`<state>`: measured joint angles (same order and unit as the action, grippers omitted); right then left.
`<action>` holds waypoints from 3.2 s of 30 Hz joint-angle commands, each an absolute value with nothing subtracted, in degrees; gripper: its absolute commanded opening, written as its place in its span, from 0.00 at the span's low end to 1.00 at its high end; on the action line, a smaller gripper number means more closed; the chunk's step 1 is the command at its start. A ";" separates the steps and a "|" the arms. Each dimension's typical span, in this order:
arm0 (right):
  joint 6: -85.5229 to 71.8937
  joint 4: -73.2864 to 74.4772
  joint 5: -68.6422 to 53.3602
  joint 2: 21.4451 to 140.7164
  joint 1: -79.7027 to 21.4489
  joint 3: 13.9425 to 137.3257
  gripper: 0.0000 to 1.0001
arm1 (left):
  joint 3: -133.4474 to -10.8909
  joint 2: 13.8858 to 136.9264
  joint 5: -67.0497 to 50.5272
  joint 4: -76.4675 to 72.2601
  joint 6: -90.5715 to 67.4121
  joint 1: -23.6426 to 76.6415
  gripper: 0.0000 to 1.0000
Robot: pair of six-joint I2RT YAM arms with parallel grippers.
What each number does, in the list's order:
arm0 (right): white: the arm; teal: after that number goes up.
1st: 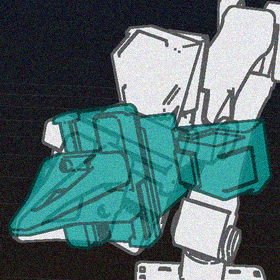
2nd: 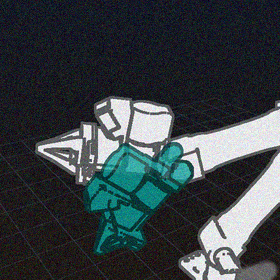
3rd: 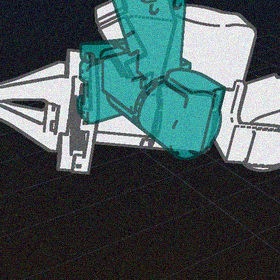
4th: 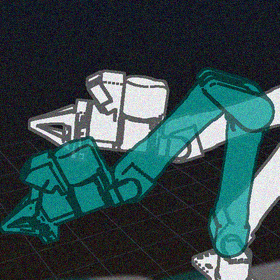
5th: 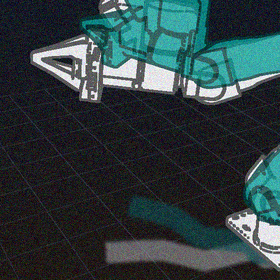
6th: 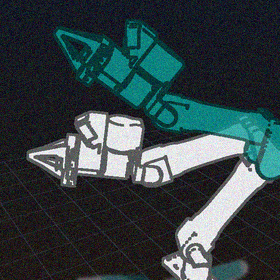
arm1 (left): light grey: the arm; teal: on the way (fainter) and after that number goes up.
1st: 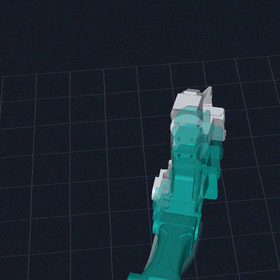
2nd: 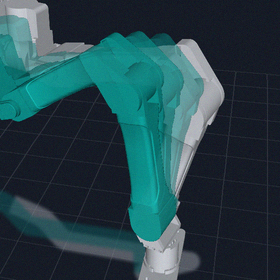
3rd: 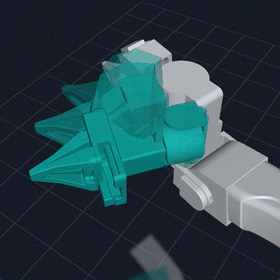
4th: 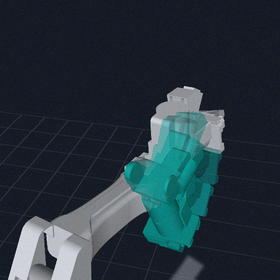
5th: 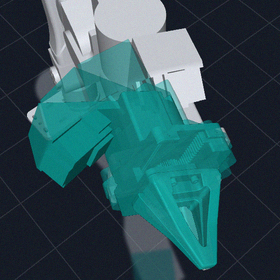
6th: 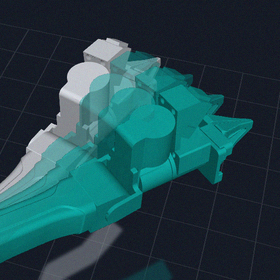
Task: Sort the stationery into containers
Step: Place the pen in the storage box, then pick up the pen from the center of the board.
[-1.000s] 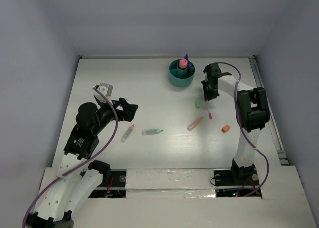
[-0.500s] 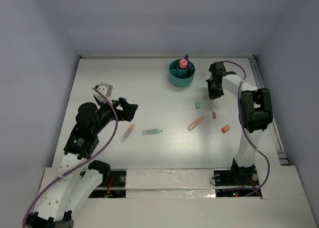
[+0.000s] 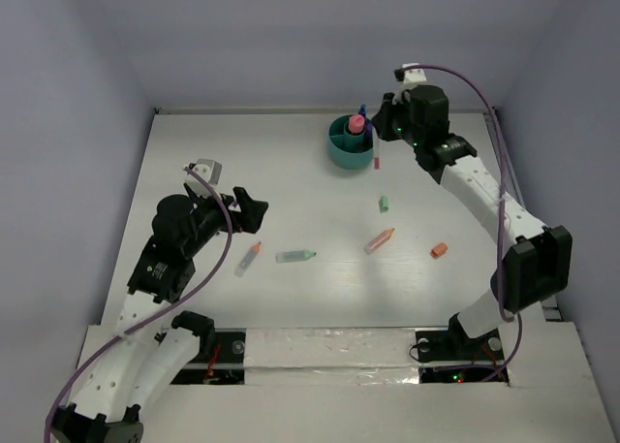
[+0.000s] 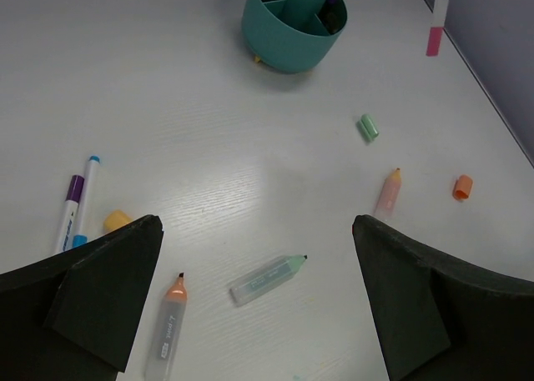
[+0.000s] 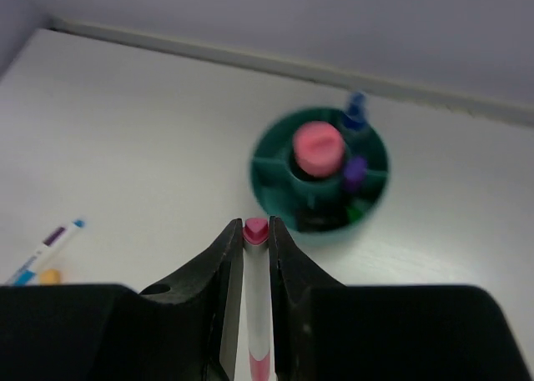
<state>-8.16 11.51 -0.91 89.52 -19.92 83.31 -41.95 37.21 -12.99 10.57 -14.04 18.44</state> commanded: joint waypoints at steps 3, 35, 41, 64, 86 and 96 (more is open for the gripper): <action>-1.78 -13.49 3.07 98.25 -26.71 87.79 0.00 | -42.89 38.67 -11.69 8.96 -13.80 17.23 0.97; 20.04 -50.01 8.88 118.57 -30.76 82.01 0.06 | -44.12 49.04 0.08 13.71 -15.47 13.45 0.97; 19.16 -49.31 9.23 117.07 -30.76 80.16 0.31 | -45.70 55.01 7.55 17.05 -17.93 13.45 0.96; -13.08 -30.07 -5.17 87.81 -31.29 59.43 0.10 | -56.42 81.03 10.74 19.34 -14.68 8.44 0.38; -14.68 -28.83 -10.37 83.94 -34.01 55.02 0.12 | -62.32 96.85 7.65 19.25 -11.78 7.82 0.43; -14.85 -28.39 -10.63 84.02 -34.54 55.63 0.12 | -62.40 99.32 10.37 19.86 -12.13 7.82 0.36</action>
<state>-14.57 -27.38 -9.89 85.84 -33.47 54.52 -60.80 99.50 8.62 18.87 -12.45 7.86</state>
